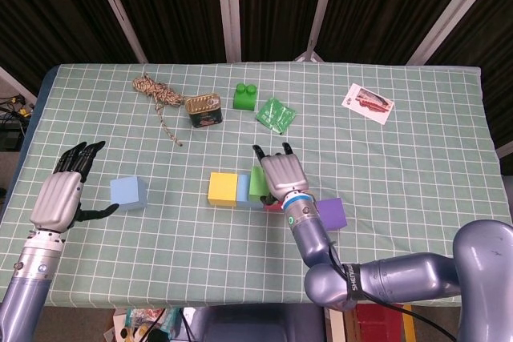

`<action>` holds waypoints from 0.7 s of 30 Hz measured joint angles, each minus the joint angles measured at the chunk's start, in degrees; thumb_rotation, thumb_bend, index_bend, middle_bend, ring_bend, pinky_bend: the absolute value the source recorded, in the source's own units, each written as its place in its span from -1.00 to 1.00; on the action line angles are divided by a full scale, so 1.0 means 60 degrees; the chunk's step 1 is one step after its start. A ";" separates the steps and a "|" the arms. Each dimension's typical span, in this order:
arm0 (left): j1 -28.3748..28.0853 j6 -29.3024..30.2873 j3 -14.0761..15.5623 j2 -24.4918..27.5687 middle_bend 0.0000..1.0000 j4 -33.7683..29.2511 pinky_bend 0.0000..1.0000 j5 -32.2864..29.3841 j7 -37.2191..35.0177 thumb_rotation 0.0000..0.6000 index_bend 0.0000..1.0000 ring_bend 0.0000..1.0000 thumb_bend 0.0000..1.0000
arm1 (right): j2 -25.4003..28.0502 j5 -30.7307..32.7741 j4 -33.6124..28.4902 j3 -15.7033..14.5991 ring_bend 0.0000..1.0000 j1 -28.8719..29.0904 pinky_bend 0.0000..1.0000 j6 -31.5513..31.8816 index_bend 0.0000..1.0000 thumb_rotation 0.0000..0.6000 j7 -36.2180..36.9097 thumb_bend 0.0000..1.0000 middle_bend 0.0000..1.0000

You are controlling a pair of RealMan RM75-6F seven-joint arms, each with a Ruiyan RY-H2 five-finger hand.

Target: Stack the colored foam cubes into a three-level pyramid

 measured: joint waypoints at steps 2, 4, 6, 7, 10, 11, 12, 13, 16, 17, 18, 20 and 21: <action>-0.0003 -0.0002 -0.0001 0.0002 -0.82 -0.0003 -0.90 0.0001 -0.0001 1.00 -0.92 -0.97 -0.88 | 0.0007 0.0011 -0.0003 0.0007 -0.38 -0.0002 -1.00 -0.0001 -0.89 1.00 0.0003 -0.49 0.00; -0.0004 -0.0005 0.0002 0.0003 -0.82 -0.0006 -0.90 0.0006 0.0003 1.00 -0.91 -0.97 -0.88 | 0.0005 -0.0008 0.0006 0.0006 -0.38 -0.0009 -1.00 0.0000 -0.89 1.00 0.0013 -0.49 0.00; -0.0003 -0.0001 0.0007 0.0004 -0.82 -0.0014 -0.90 0.0020 0.0007 1.00 -0.91 -0.97 -0.88 | 0.0000 -0.0037 0.0021 -0.0010 -0.38 -0.0021 -1.00 0.0001 -0.89 1.00 0.0022 -0.49 0.00; -0.0001 0.0004 0.0008 0.0005 -0.82 -0.0017 -0.90 0.0026 0.0009 1.00 -0.91 -0.97 -0.88 | -0.0001 -0.0048 0.0023 -0.0016 -0.38 -0.0025 -1.00 0.0001 -0.89 1.00 0.0023 -0.49 0.00; -0.0002 0.0004 0.0008 0.0006 -0.82 -0.0025 -0.90 0.0026 0.0002 1.00 -0.91 -0.97 -0.88 | 0.0003 -0.0063 0.0020 -0.0012 -0.38 -0.0030 -1.00 0.0003 -0.89 1.00 0.0026 -0.49 0.00; -0.0002 0.0003 0.0009 0.0006 -0.82 -0.0024 -0.90 0.0028 0.0002 1.00 -0.91 -0.97 -0.88 | 0.0006 -0.0065 0.0015 -0.0009 -0.38 -0.0028 -1.00 0.0006 -0.89 1.00 0.0021 -0.49 0.00; -0.0003 -0.0001 0.0011 0.0005 -0.82 -0.0025 -0.90 0.0029 0.0003 1.00 -0.91 -0.97 -0.88 | 0.0008 -0.0067 0.0012 -0.0004 -0.38 -0.0026 -1.00 0.0009 -0.89 1.00 0.0019 -0.49 0.00; -0.0004 -0.0002 0.0012 0.0005 -0.82 -0.0025 -0.90 0.0030 0.0004 1.00 -0.91 -0.97 -0.88 | 0.0009 -0.0068 0.0009 -0.0001 -0.38 -0.0024 -1.00 0.0010 -0.89 1.00 0.0019 -0.49 0.00; -0.0007 -0.0009 0.0016 0.0003 -0.82 -0.0027 -0.90 0.0030 0.0006 1.00 -0.91 -0.97 -0.88 | 0.0014 -0.0073 -0.0001 -0.0004 -0.38 -0.0019 -1.00 0.0019 -0.89 1.00 0.0002 -0.49 0.00; -0.0007 -0.0010 0.0017 0.0002 -0.82 -0.0026 -0.90 0.0030 0.0006 1.00 -0.91 -0.97 -0.88 | 0.0013 -0.0071 0.0003 -0.0011 -0.38 -0.0021 -1.00 0.0021 -0.89 1.00 -0.0001 -0.50 0.00; -0.0006 -0.0010 0.0018 0.0002 -0.82 -0.0026 -0.90 0.0030 0.0006 1.00 -0.91 -0.97 -0.88 | 0.0008 -0.0067 0.0013 -0.0016 -0.38 -0.0023 -1.00 0.0021 -0.89 1.00 -0.0001 -0.49 0.00; -0.0007 -0.0011 0.0019 0.0003 -0.82 -0.0029 -0.90 0.0031 0.0003 1.00 -0.91 -0.97 -0.88 | -0.0005 -0.0061 0.0044 -0.0028 -0.38 -0.0027 -1.00 0.0016 -0.89 1.00 -0.0003 -0.49 0.00; -0.0007 -0.0010 0.0018 0.0003 -0.82 -0.0028 -0.90 0.0033 0.0003 1.00 -0.91 -0.97 -0.88 | -0.0011 -0.0066 0.0052 -0.0033 -0.38 -0.0028 -1.00 0.0011 -0.89 1.00 -0.0004 -0.49 0.00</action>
